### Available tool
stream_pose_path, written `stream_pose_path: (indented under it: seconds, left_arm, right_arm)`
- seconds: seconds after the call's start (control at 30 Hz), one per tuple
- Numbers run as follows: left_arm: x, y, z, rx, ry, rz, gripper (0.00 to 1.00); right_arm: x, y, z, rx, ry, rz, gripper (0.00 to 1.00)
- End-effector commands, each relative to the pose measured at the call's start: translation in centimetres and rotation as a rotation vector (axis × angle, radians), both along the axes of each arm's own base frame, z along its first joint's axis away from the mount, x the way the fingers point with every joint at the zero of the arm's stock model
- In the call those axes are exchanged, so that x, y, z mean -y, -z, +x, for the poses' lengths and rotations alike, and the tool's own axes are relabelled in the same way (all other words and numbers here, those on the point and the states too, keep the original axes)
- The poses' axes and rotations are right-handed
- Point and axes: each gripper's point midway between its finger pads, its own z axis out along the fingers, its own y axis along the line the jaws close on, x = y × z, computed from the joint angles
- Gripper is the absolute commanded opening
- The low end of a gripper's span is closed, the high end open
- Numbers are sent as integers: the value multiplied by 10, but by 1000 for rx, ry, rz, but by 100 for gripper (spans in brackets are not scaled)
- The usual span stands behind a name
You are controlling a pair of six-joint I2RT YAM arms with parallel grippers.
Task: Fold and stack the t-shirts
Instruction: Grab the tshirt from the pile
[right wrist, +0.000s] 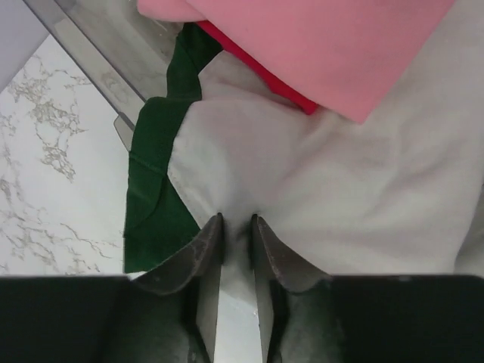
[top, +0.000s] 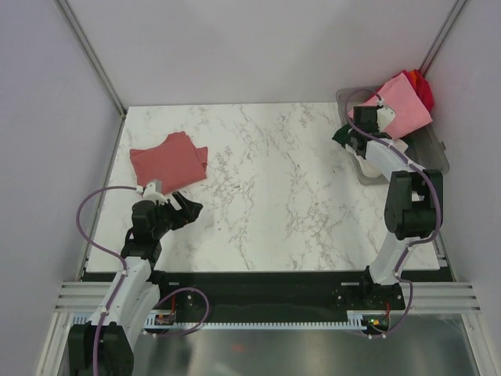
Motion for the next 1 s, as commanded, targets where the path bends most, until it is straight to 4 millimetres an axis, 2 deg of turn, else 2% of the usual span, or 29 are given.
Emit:
stream_pose_path:
  seconds: [0.0,0.03,0.1,0.27,0.3,0.33,0.4,0.43,0.5,0.53,0.6,0.63,0.73,0.77,0.8,0.83,0.87,0.93,0.97]
  left_arm:
    - [2,-25,10,76,6,-19,91]
    - [2,-25,10,76,6,-19,91]
    - [3,-24,10,75,9,-21,91]
    - [3,-24,11,73,10,-23,90]
    - [3,-24,11,75,12,-21,90]
    - [3,-24,11,74,10,-23,90]
    - [3,-24,10,76,11,-21,90]
    - [3,-24,10,76,9,-20,90]
    - [3,-24,10,76,12,-22,90]
    - [3,-25,10,78,12,-21,90]
    - [3,-25,10,78,12,-21,90]
    - [3,-25,10,78,13,-22,90]
    - [3,-26,11,81,11,-21,90]
    - [3,-25,10,79,13,-22,90]
    - [3,-25,10,78,12,-21,90]
    - [3,-24,10,78,11,-21,90]
    - [3,-25,10,79,9,-21,90]
    - [3,-24,10,78,11,-21,90]
    - [3,-24,10,76,11,-21,90]
  right_arm:
    - [13,-31,11,96,51,-42,28]
    - [14,-44,8,120,57,-51,20]
    - [20,-56,4,136,73,-78,0]
    - [21,-110,-7,234,57,-93,0]
    - [18,-120,-8,254,39,-91,0]
    - [16,-140,-13,290,25,-104,0]
    - [10,-159,-17,327,5,-109,0]
    - [7,-178,-24,367,-5,-111,0]
    - [0,-198,-30,409,-27,-111,0]
    - [-6,-216,-37,450,-51,-98,0]
    - [-17,-237,-43,497,-90,-88,0]
    - [-27,-258,-50,542,-121,-74,0]
    - [-45,-296,-63,616,-191,-56,0]
    - [-58,-317,-69,658,-249,-35,0]
    - [-66,-330,-74,684,-281,-10,0]
    - [-74,-363,-84,753,-318,16,0]
    - [-91,-374,-91,765,-403,56,0]
    - [-109,-403,-104,819,-487,116,0]
    - [-117,-430,-117,876,-528,140,0]
